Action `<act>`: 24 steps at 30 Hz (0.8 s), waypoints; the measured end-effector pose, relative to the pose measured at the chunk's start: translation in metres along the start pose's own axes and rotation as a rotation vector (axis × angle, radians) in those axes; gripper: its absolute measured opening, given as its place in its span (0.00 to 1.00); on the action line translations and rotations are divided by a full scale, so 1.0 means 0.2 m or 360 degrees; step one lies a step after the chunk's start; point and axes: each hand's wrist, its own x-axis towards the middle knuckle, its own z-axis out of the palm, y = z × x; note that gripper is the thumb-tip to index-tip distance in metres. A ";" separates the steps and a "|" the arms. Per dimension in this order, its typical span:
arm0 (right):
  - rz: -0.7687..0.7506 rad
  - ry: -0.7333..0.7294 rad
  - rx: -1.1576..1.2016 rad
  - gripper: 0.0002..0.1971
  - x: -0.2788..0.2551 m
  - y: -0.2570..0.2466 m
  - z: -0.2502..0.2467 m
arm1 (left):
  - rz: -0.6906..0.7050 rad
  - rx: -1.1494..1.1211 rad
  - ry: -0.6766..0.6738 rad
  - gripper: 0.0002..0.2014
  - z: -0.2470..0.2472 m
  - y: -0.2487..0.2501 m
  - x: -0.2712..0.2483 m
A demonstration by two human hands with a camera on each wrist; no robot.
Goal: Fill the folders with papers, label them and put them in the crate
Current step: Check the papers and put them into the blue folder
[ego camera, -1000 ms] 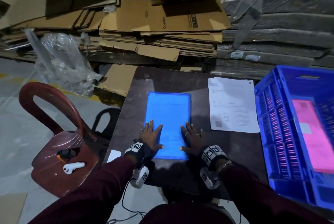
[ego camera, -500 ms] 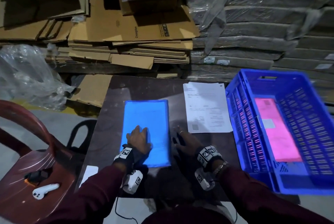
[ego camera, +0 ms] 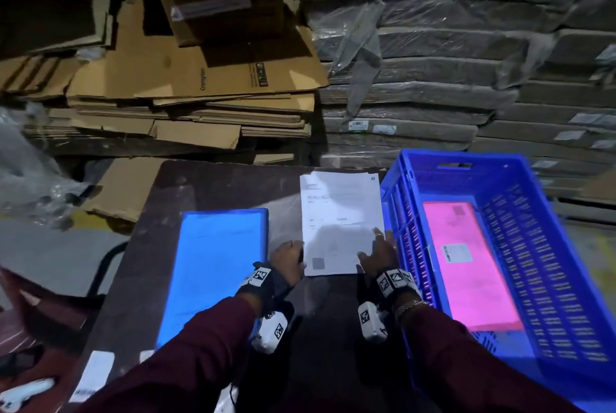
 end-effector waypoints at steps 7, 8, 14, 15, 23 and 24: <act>0.0021 -0.0274 -0.0129 0.46 0.07 0.03 0.01 | -0.0101 -0.0066 0.0064 0.26 0.09 0.13 0.14; 0.0011 -0.0273 -0.0143 0.46 0.07 0.03 0.01 | -0.0120 -0.0099 0.0093 0.27 0.09 0.15 0.15; -0.0039 -0.0187 0.0069 0.41 0.09 0.07 0.03 | -0.0422 -0.0536 0.0082 0.32 0.04 0.23 0.20; -0.0023 -0.0159 0.0122 0.39 0.10 0.08 0.03 | -0.0488 -0.0648 0.0106 0.32 0.02 0.23 0.22; 0.0021 -0.0150 -0.0102 0.38 0.02 0.02 0.03 | -0.0697 -0.0917 0.0193 0.25 -0.03 0.21 0.24; 0.0013 -0.0184 -0.0138 0.39 0.01 0.01 0.04 | -0.0721 -0.0955 0.0199 0.24 -0.03 0.21 0.23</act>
